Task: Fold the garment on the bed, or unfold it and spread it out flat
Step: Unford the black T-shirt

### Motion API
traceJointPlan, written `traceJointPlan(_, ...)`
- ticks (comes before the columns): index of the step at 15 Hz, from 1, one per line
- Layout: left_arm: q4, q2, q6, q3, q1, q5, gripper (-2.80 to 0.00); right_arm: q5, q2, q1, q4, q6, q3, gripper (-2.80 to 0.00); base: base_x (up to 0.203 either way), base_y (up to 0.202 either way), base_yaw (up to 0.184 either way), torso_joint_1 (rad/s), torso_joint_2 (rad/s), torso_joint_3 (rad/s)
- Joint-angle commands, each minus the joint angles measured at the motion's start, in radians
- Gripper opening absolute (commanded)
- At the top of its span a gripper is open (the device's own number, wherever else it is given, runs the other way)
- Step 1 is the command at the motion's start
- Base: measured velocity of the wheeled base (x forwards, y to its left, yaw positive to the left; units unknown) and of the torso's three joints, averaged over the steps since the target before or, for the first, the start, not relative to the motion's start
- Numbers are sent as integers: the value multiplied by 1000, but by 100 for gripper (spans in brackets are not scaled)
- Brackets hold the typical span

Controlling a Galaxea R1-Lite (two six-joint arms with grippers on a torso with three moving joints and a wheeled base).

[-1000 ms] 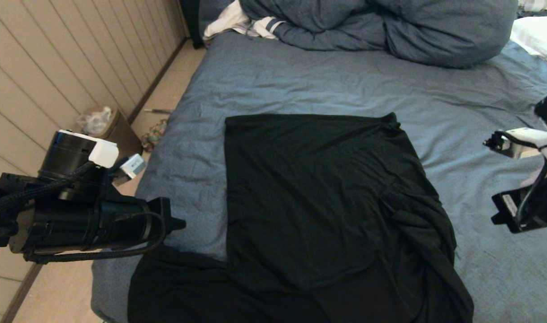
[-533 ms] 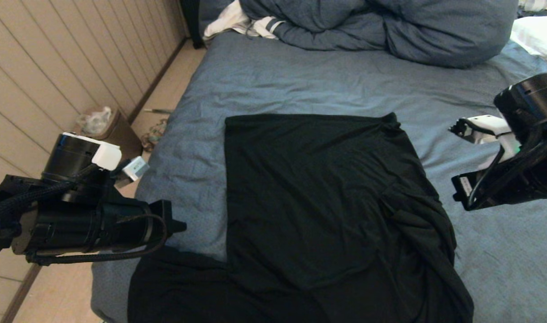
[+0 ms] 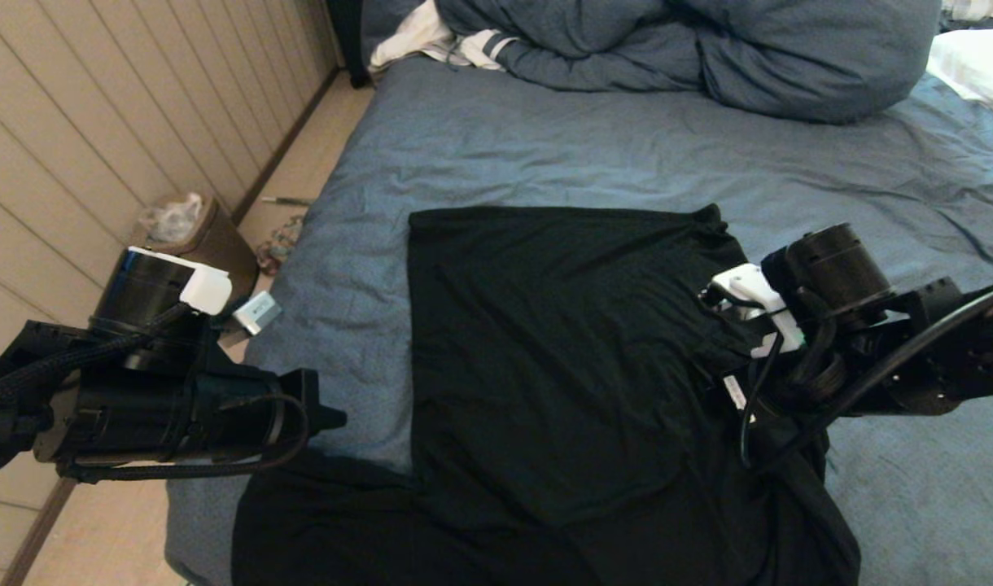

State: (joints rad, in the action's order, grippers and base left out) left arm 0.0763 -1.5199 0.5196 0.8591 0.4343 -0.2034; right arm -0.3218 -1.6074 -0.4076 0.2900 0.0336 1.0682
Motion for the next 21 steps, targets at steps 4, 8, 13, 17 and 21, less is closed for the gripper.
traceJointPlan(4,6,-11,6,1,3,-43,-280,-4,-23,-19,-48,-1,-76,0,0,0,0,0,0,0)
traceJointPlan(8,10,-2,8,0,8,-56,-280,-10,-23,-13,-127,9,-103,-280,0,0,0,0,0,0)
traceJointPlan(13,10,14,7,-8,13,-57,-280,-35,7,-4,-127,5,-127,-280,0,0,0,0,0,0)
traceJointPlan(17,10,26,8,-12,29,-57,-280,-53,85,23,-121,16,-118,-280,0,0,0,0,0,0)
traceJointPlan(21,11,27,8,-14,32,-57,-280,-70,208,80,-60,24,-123,-280,0,0,0,0,0,0)
